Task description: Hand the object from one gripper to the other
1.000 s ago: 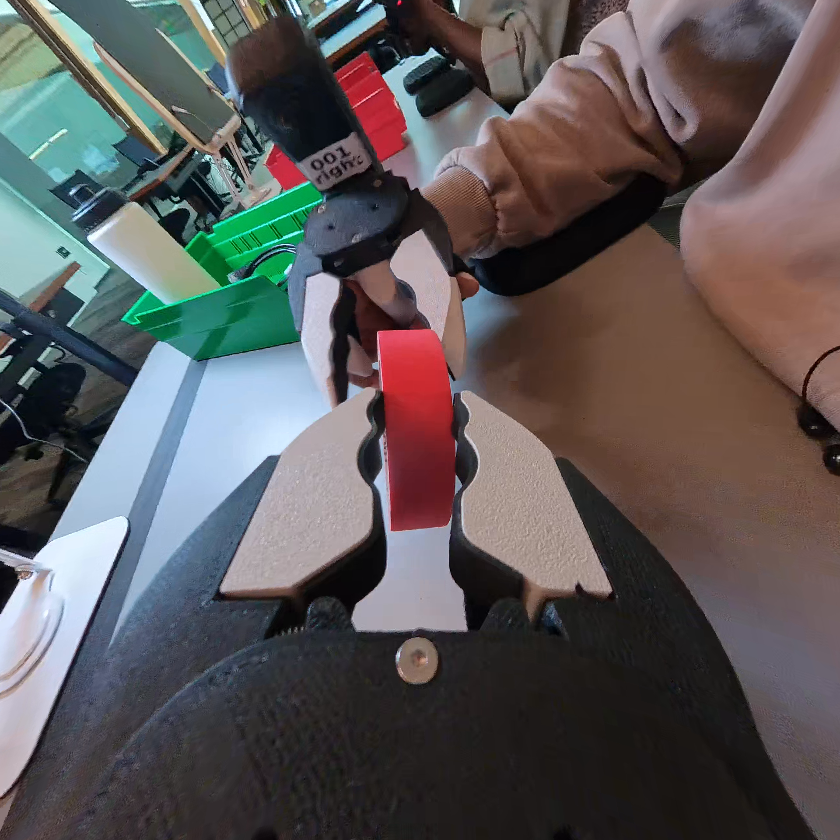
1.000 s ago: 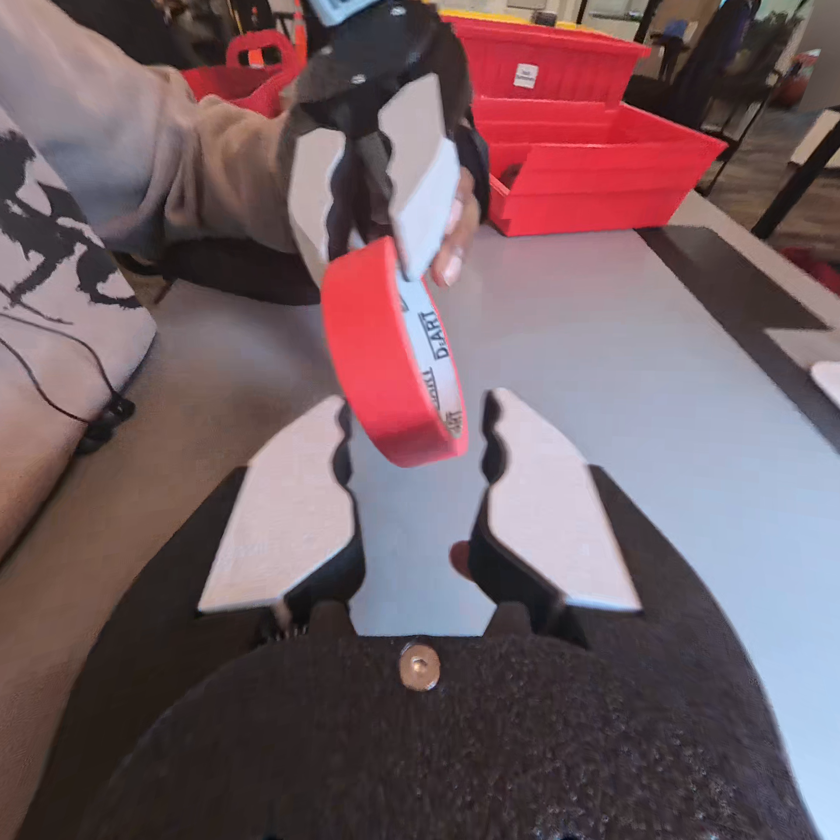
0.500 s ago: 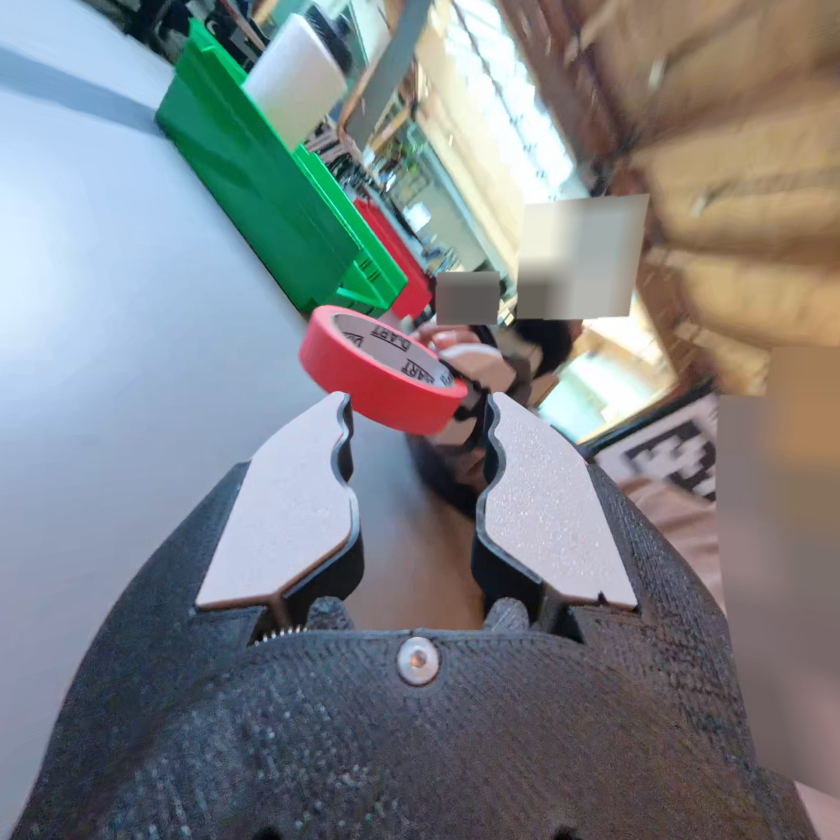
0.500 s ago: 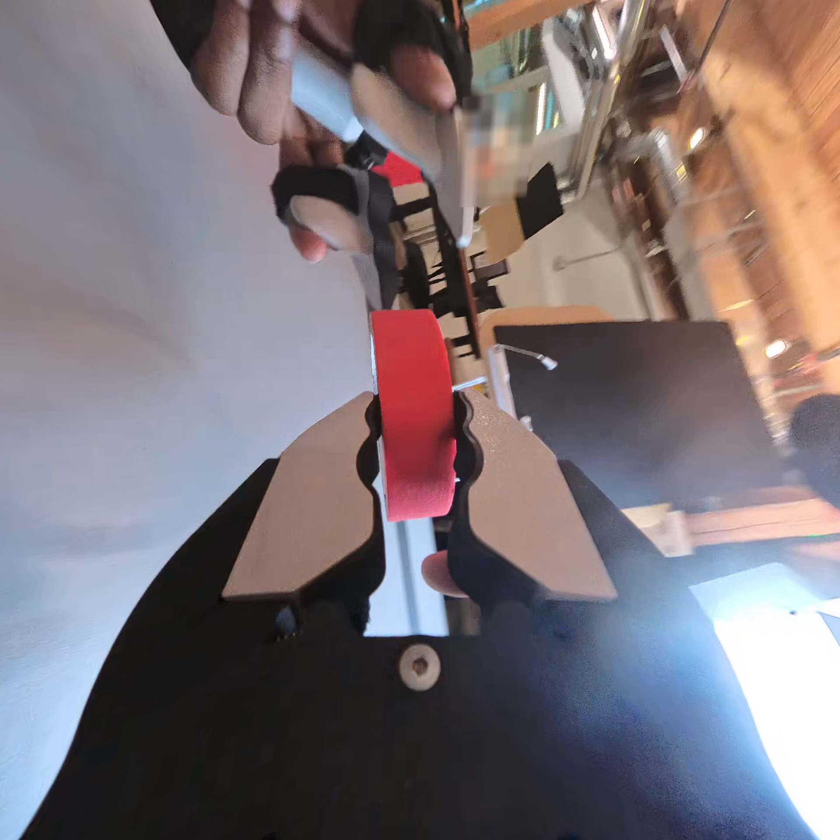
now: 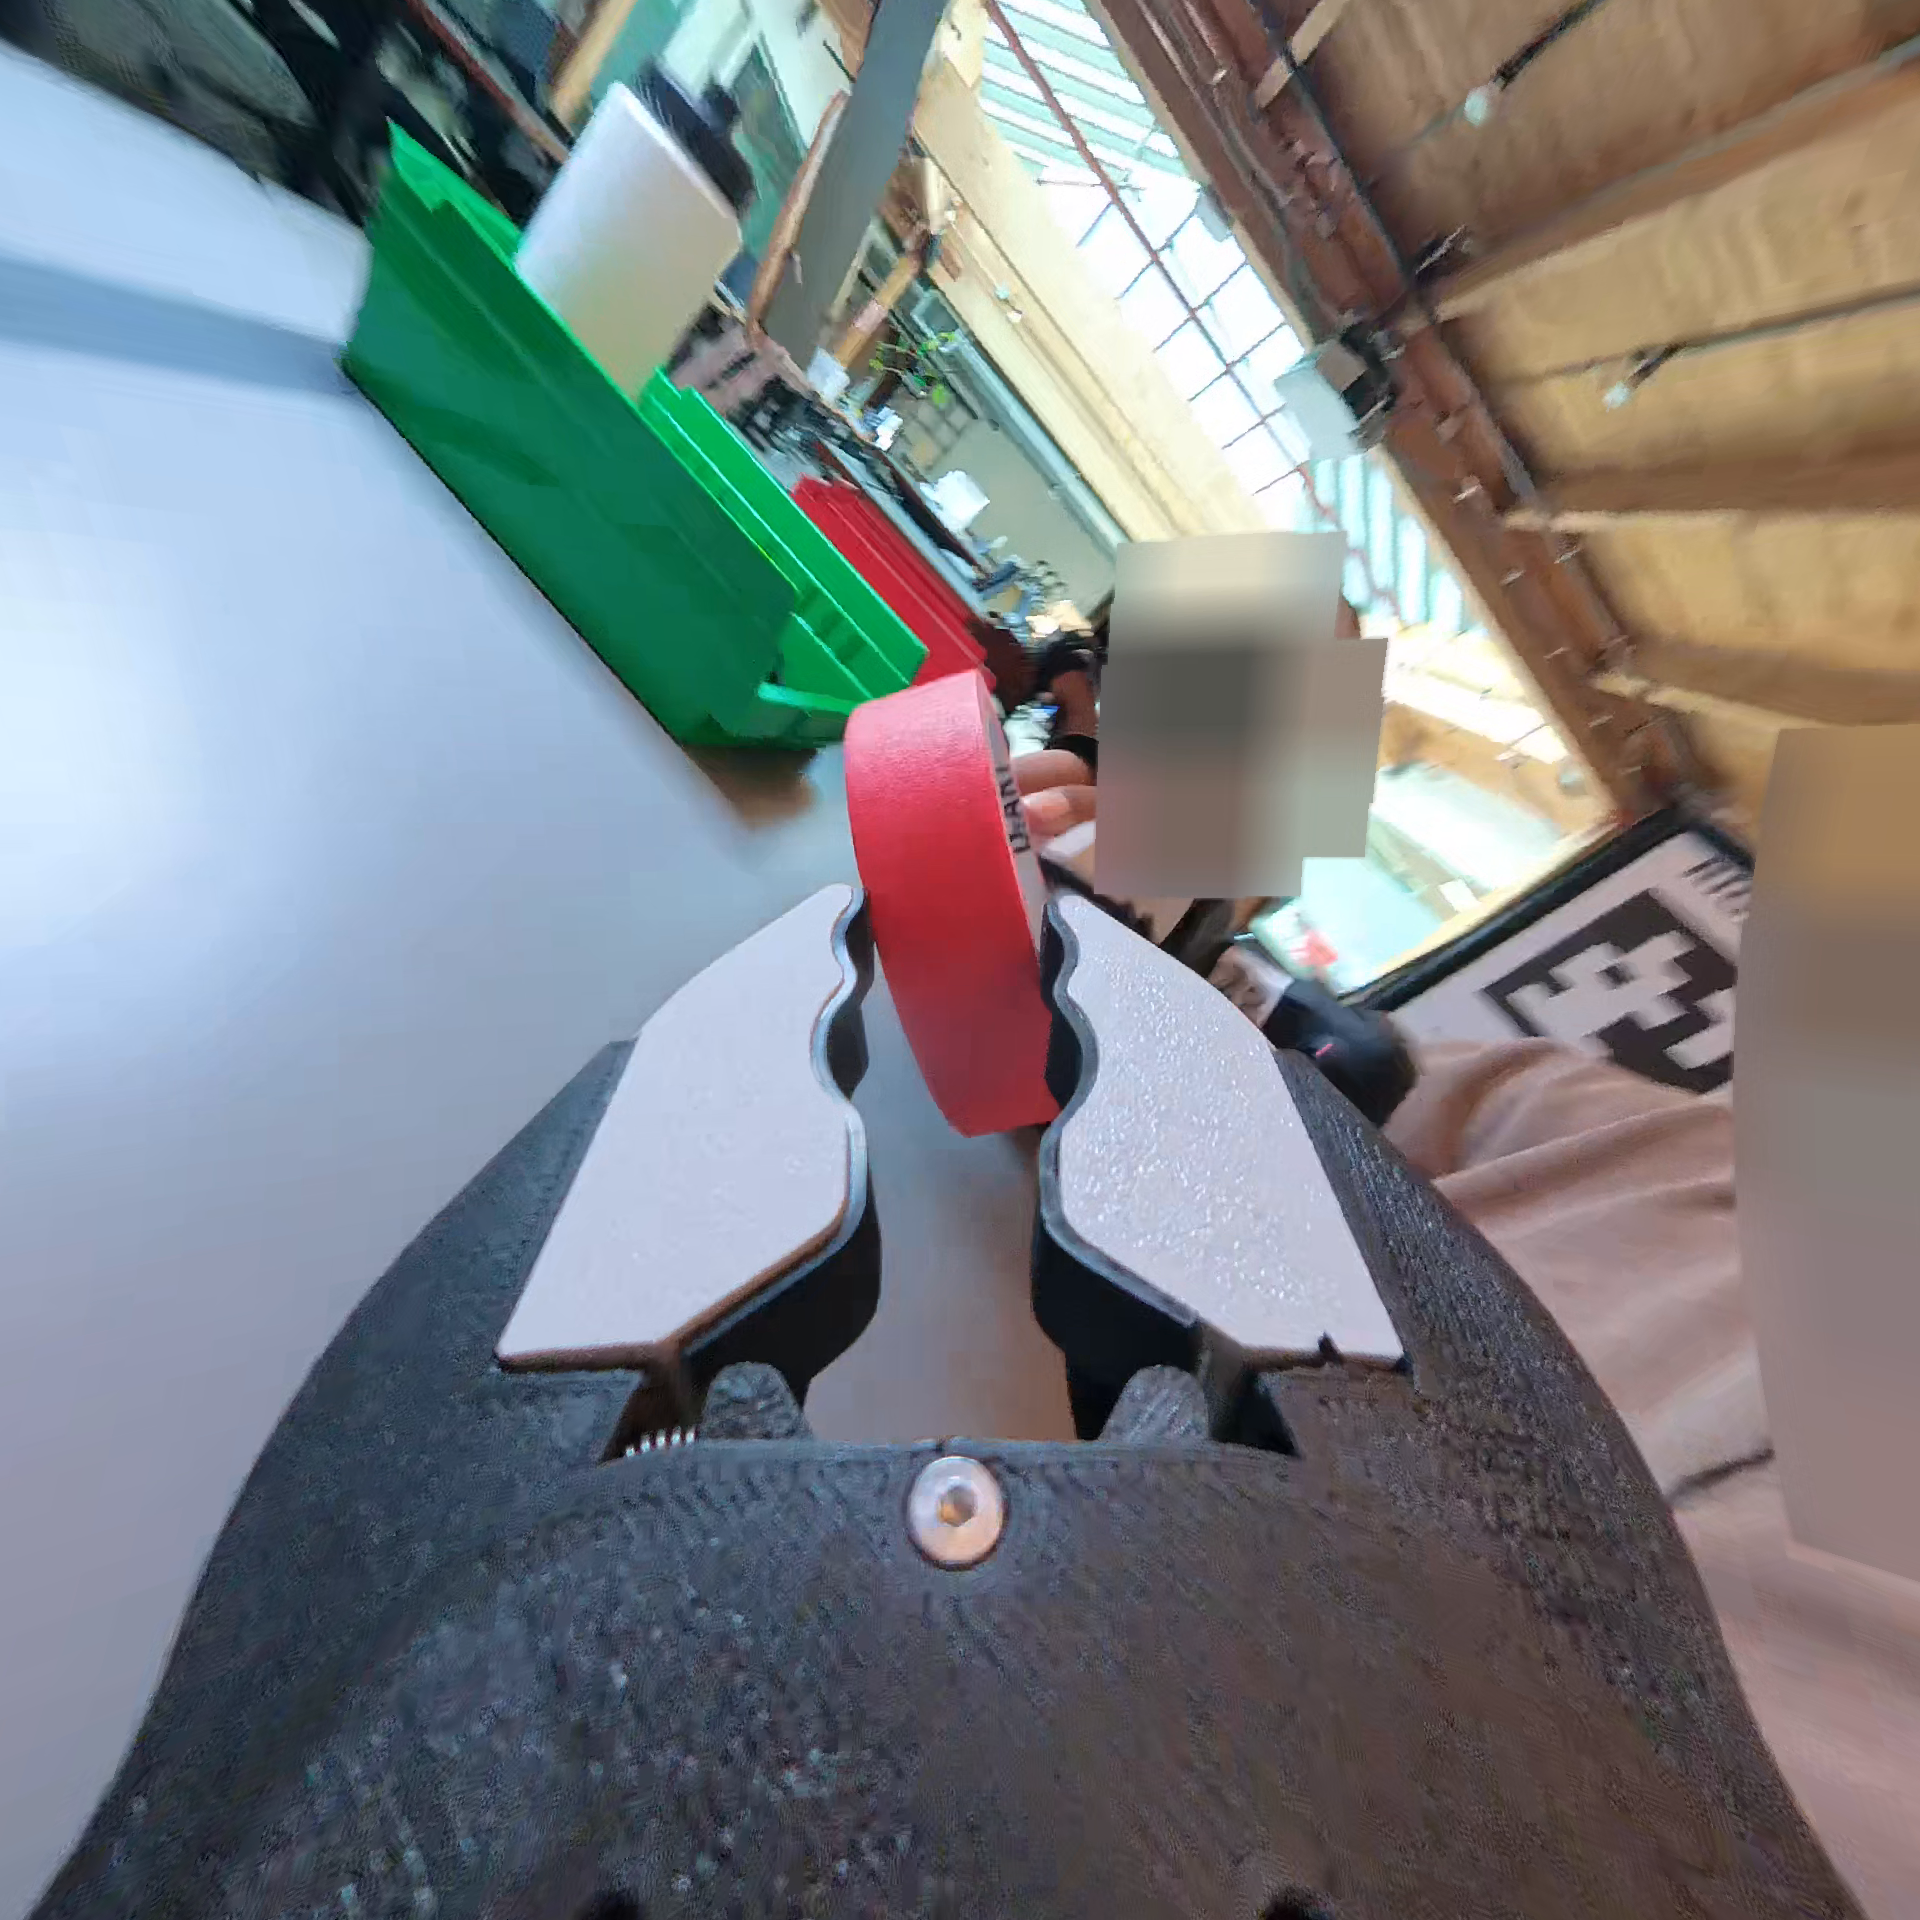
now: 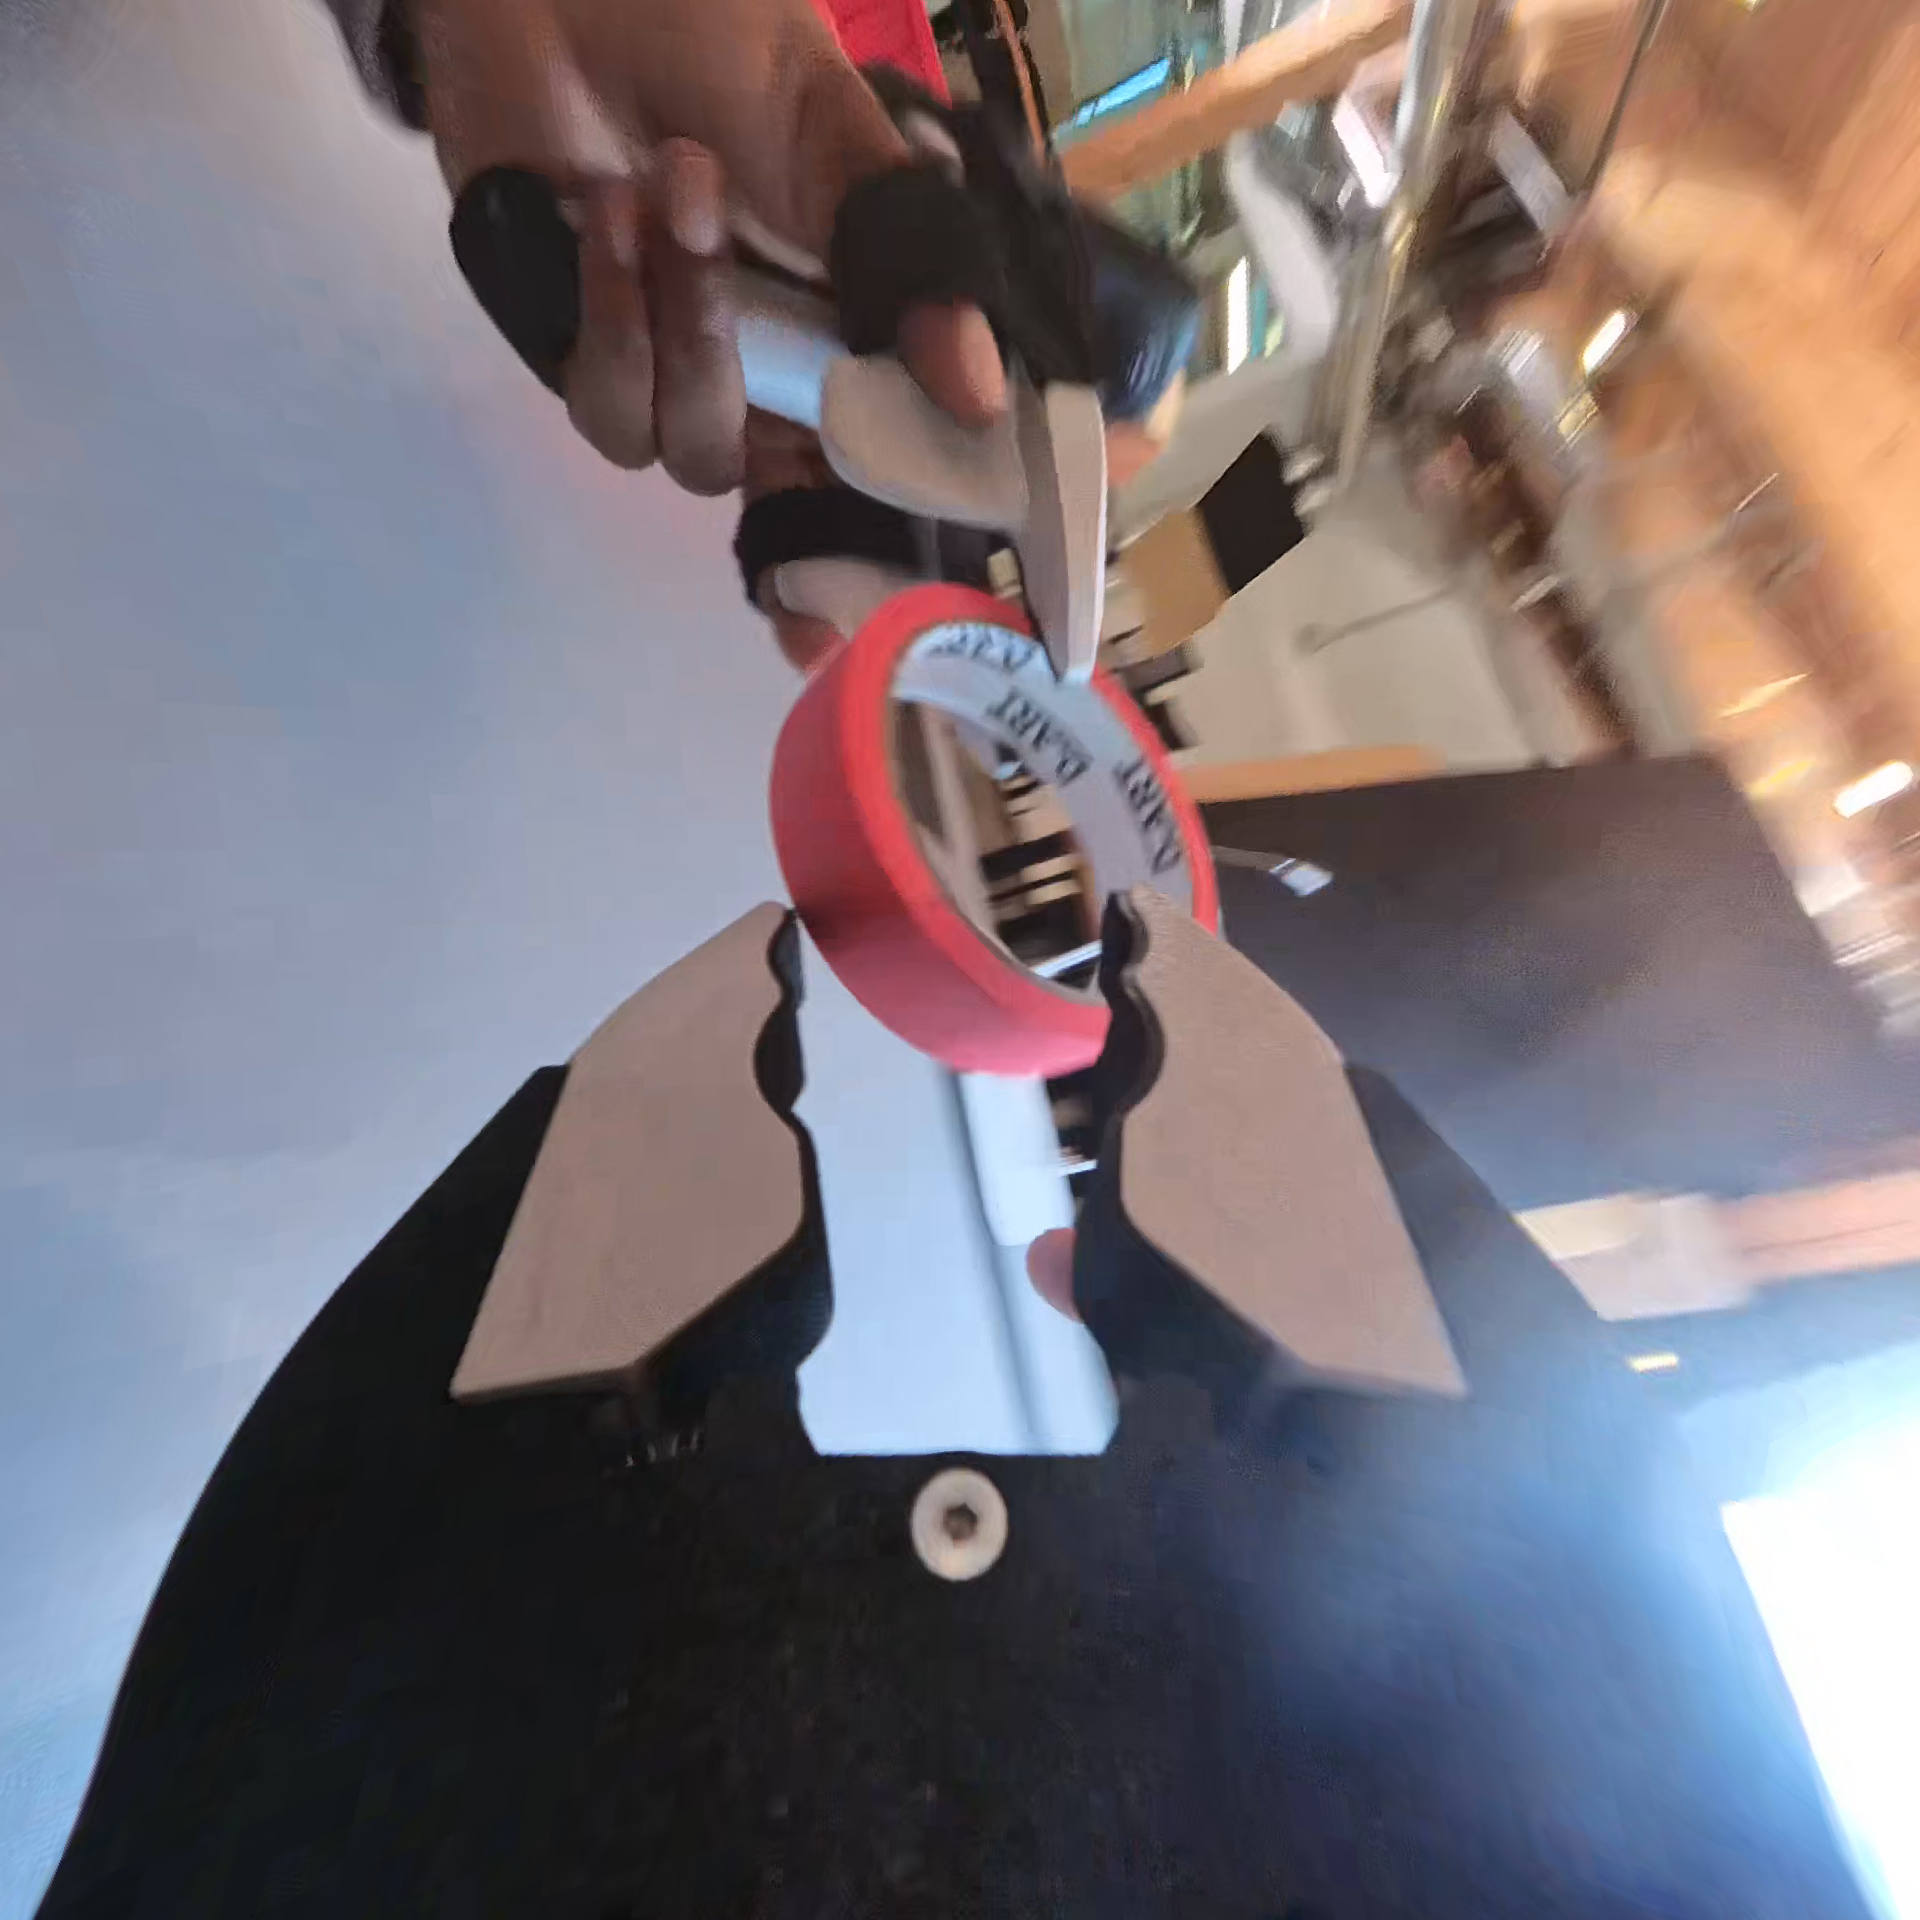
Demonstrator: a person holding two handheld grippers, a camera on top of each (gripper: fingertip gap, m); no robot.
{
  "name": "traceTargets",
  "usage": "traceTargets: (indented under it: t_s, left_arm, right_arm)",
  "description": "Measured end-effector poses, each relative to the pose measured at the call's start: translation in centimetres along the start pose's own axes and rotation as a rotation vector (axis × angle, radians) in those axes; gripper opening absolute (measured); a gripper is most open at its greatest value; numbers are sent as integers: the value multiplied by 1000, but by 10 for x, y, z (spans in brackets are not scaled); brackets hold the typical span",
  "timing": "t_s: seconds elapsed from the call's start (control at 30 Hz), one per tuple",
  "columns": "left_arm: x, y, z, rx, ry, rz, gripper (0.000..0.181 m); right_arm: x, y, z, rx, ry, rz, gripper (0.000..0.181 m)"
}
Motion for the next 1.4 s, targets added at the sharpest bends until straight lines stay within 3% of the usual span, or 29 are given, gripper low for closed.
traceTargets:
  t_s: [0.07, 0.2, 0.3, 0.43, 0.6, 0.7, 0.93, 1.03, 1.17, 1.3, 1.4]
  left_arm:
    - [-7, -8, -10, 20, 213, -107, 29]
    - [-17, -17, -21, 66, 551, -291, 28]
    - [-24, -12, -18, 85, 643, -330, 28]
    - [-29, 5, -5, 132, 699, -389, 28]
    - [-33, 30, 10, 48, 560, -427, 28]
    - [-39, 38, 14, 31, 543, -443, 28]
    - [-51, 37, 15, 44, 600, -357, 37]
    - [-47, 31, 9, 36, 495, -303, 47]
    - [-21, 21, 8, -5, 107, -186, 46]
    - [5, 17, 20, -58, -331, 31, 45]
    - [8, 22, 27, -55, -425, 116, 43]
  right_arm:
    - [-7, 1, 5, 26, 324, -117, 60]
    - [-32, 1, 25, 47, 933, -202, 63]
    - [-34, 2, 43, 108, 1121, -218, 65]
    - [-23, 10, 40, 179, 1099, -165, 64]
    - [-9, 29, 30, 258, 1021, 52, 47]
    - [-9, 35, 33, 276, 955, 61, 13]
    - [-18, 26, 43, 231, 858, 40, 10]
    - [-27, 21, 53, 202, 760, 80, 10]
    - [-37, 12, 48, 84, 588, 113, 10]
    - [-43, 2, 23, -128, 715, 33, 10]
    - [-50, -6, 5, -251, 802, -18, 10]
Point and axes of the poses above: each gripper's, where its closed fingertips meet, y out along the fingers, z out of its underside, x = y × z across the jaws, the point moved 5 cm from there along -y, back along the fingers, and after that the axes turned 6 degrees about z, right-handed, at the moved point
